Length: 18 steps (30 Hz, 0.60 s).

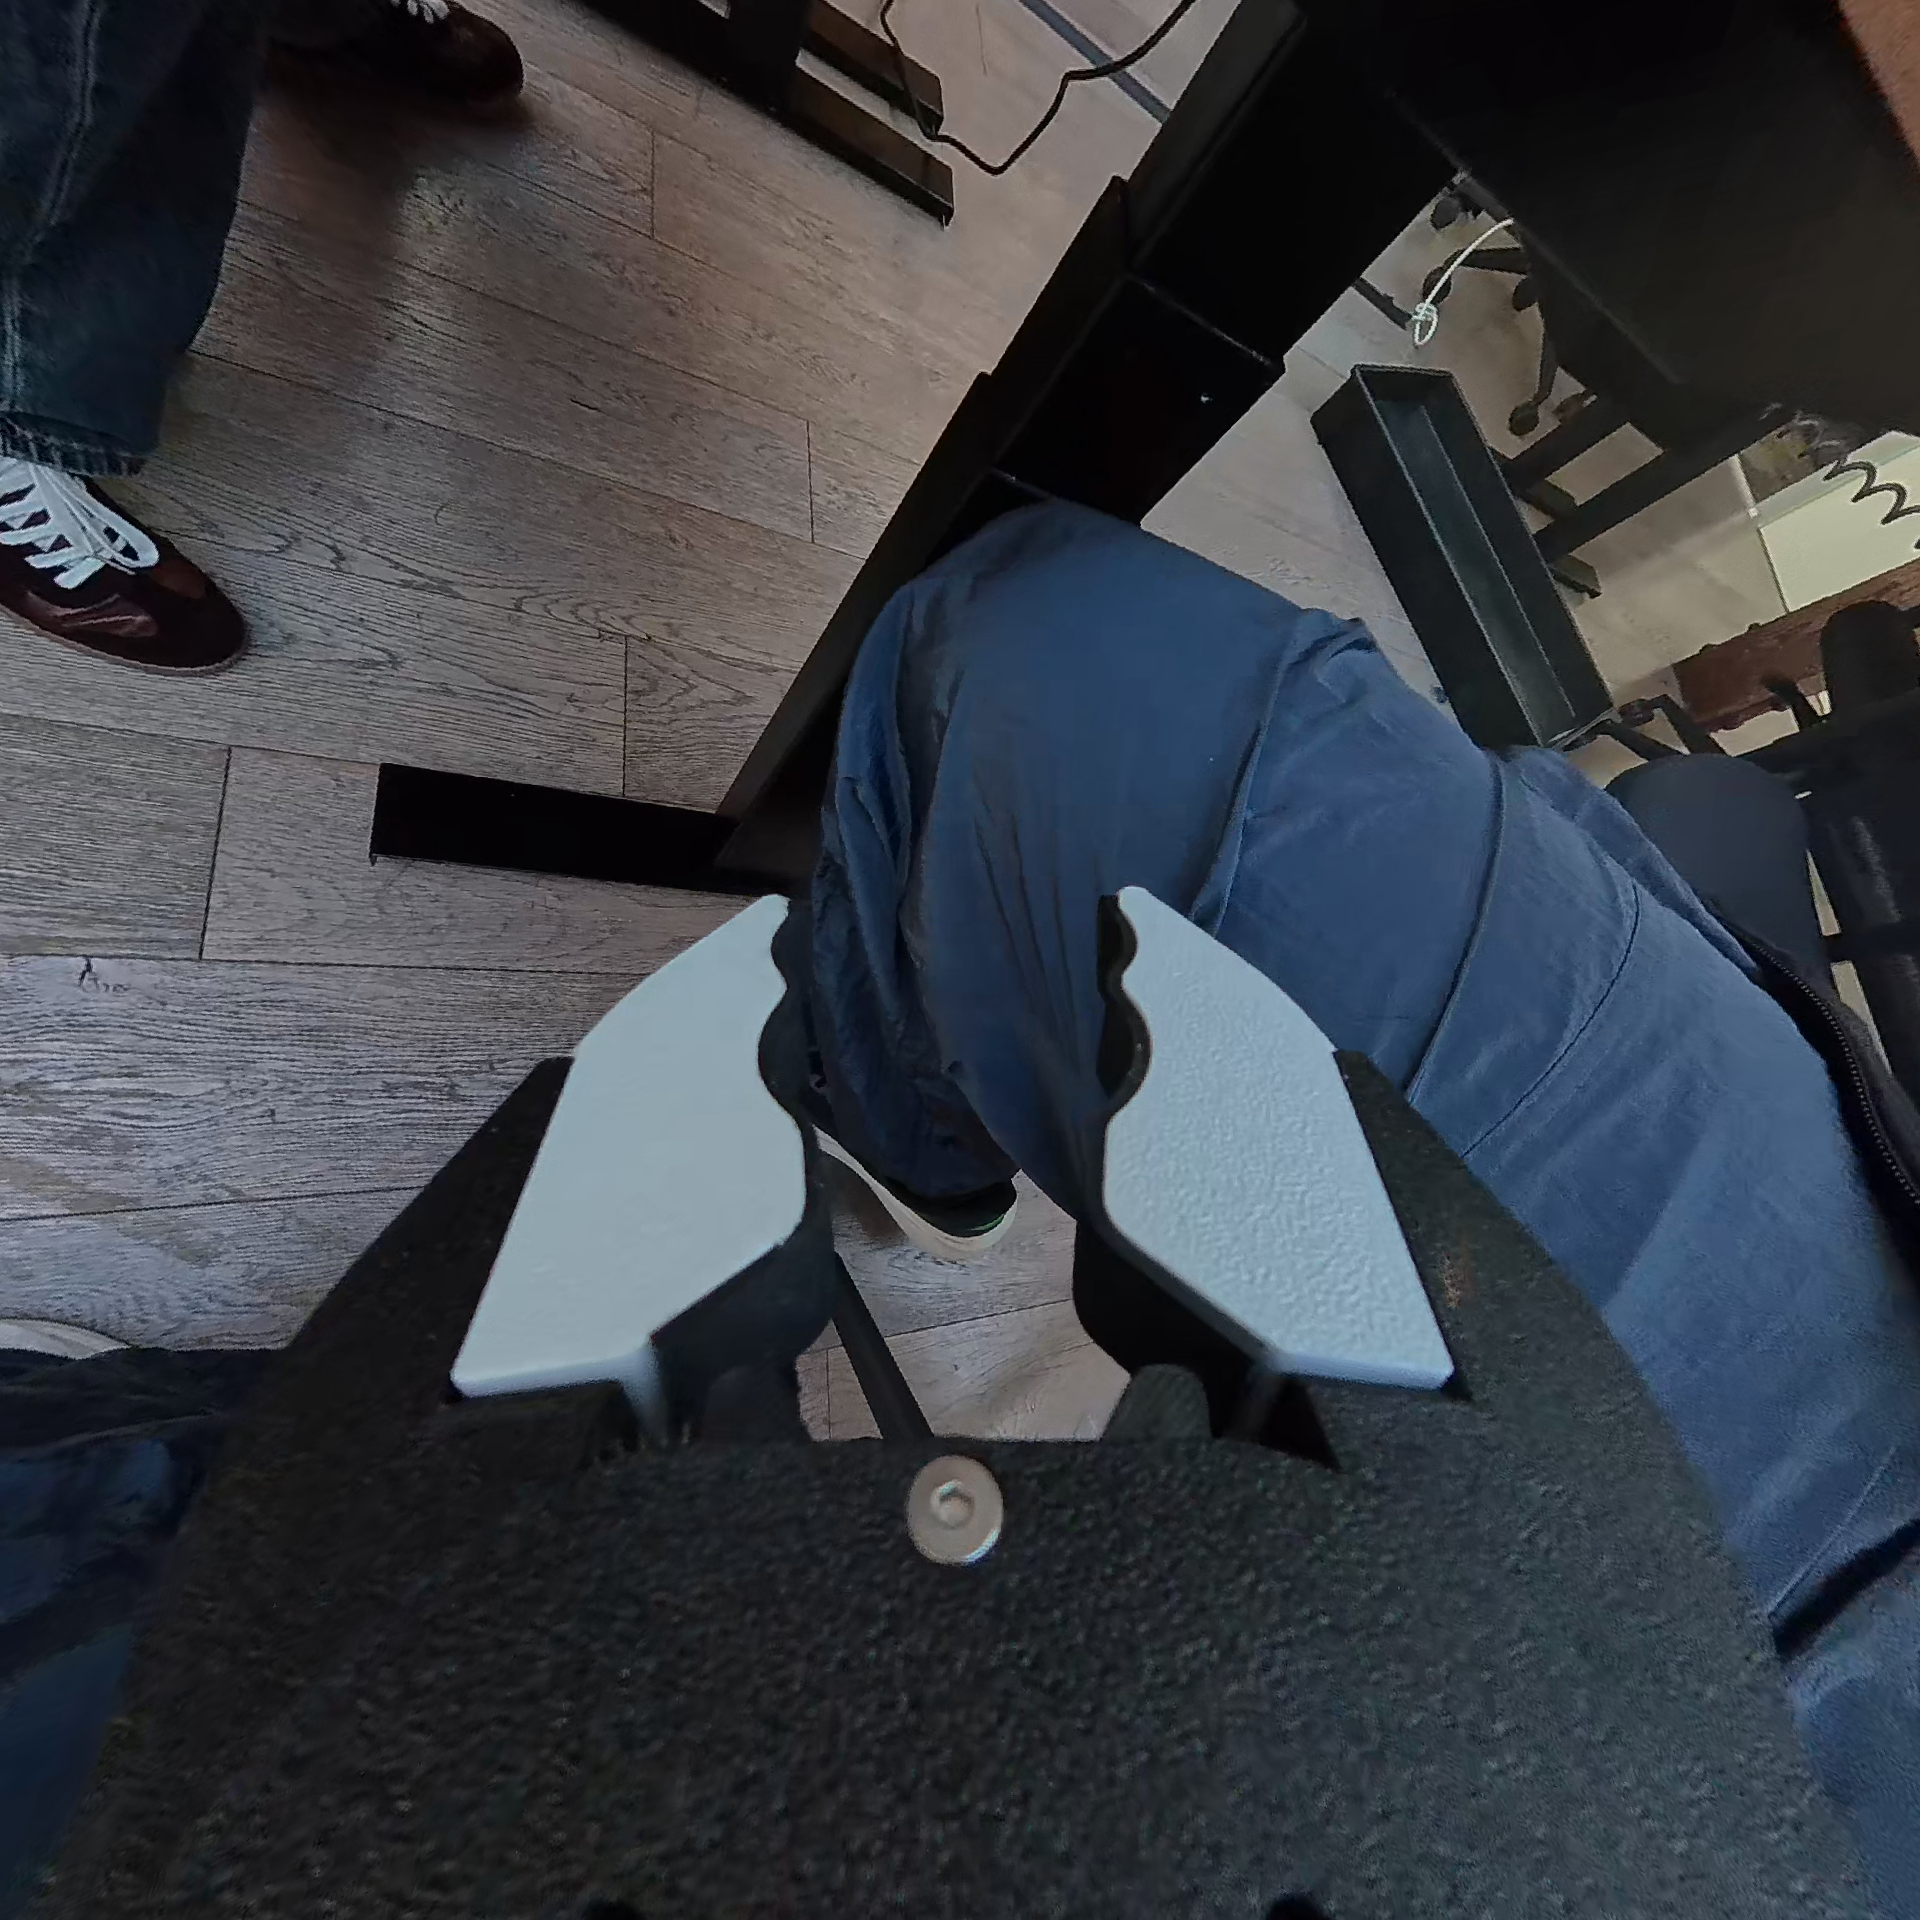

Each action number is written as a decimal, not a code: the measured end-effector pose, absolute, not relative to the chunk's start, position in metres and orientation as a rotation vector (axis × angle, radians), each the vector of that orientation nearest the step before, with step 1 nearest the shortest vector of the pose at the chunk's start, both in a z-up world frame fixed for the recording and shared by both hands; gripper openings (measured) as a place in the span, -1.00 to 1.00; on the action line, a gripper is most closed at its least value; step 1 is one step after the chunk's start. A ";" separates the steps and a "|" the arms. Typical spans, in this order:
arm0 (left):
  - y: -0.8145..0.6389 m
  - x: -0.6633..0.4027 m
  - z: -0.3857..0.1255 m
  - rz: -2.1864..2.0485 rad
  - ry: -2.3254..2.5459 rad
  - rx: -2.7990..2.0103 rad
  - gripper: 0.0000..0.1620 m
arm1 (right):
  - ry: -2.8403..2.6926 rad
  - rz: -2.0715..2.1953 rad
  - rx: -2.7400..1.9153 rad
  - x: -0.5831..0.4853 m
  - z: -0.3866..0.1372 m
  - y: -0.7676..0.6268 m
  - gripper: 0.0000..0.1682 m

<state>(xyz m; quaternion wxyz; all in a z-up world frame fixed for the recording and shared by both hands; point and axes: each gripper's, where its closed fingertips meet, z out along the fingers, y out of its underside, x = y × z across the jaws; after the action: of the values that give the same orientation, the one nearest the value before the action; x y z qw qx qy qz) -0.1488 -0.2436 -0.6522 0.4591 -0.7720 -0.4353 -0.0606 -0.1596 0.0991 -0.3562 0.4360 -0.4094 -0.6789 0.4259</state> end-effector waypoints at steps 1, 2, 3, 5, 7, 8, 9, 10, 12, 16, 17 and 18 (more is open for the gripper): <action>-0.243 -0.148 -0.653 -0.149 -1.071 -1.905 -0.34 | -1.701 1.029 -1.009 -0.162 -0.357 0.103 -0.75; -0.243 -0.147 -0.653 -0.150 -1.069 -1.909 -0.34 | -1.718 0.992 -0.999 -0.168 -0.358 0.108 -0.75; -0.243 -0.146 -0.653 -0.151 -1.066 -1.913 -0.34 | -1.743 0.953 -0.996 -0.175 -0.362 0.116 -0.75; -0.241 -0.145 -0.654 -0.155 -1.060 -1.922 -0.34 | -1.819 0.896 -1.025 -0.196 -0.375 0.135 -0.75; -0.240 -0.144 -0.654 -0.156 -1.054 -1.929 -0.34 | -1.907 0.866 -1.092 -0.221 -0.394 0.153 -0.74; -0.240 -0.143 -0.654 -0.156 -1.053 -1.931 -0.34 | -1.956 0.858 -1.137 -0.233 -0.405 0.159 -0.71; -0.239 -0.143 -0.654 -0.156 -1.052 -1.932 -0.34 | -2.011 0.844 -1.179 -0.244 -0.417 0.165 -0.70; -0.239 -0.143 -0.654 -0.154 -1.053 -1.932 -0.34 | -2.059 0.813 -1.214 -0.253 -0.429 0.171 -0.68; -0.240 -0.143 -0.654 -0.146 -1.058 -1.933 -0.34 | -2.115 0.738 -1.263 -0.269 -0.450 0.185 -0.64; -0.246 -0.144 -0.655 -0.132 -1.074 -1.931 -0.34 | -2.163 0.735 -1.336 -0.283 -0.472 0.195 -0.62; -0.247 -0.144 -0.655 -0.131 -1.078 -1.931 -0.34 | -2.177 0.736 -1.343 -0.284 -0.476 0.195 -0.61; -0.249 -0.146 -0.656 -0.131 -1.083 -1.929 -0.34 | -2.190 0.732 -1.344 -0.285 -0.479 0.195 -0.58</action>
<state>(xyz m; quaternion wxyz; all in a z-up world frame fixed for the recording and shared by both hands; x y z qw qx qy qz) -0.1456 -0.2486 -0.6558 0.4466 -0.7788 -0.4373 -0.0529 -0.2847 0.1955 -0.4791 0.2328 -0.4894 -0.7971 0.2664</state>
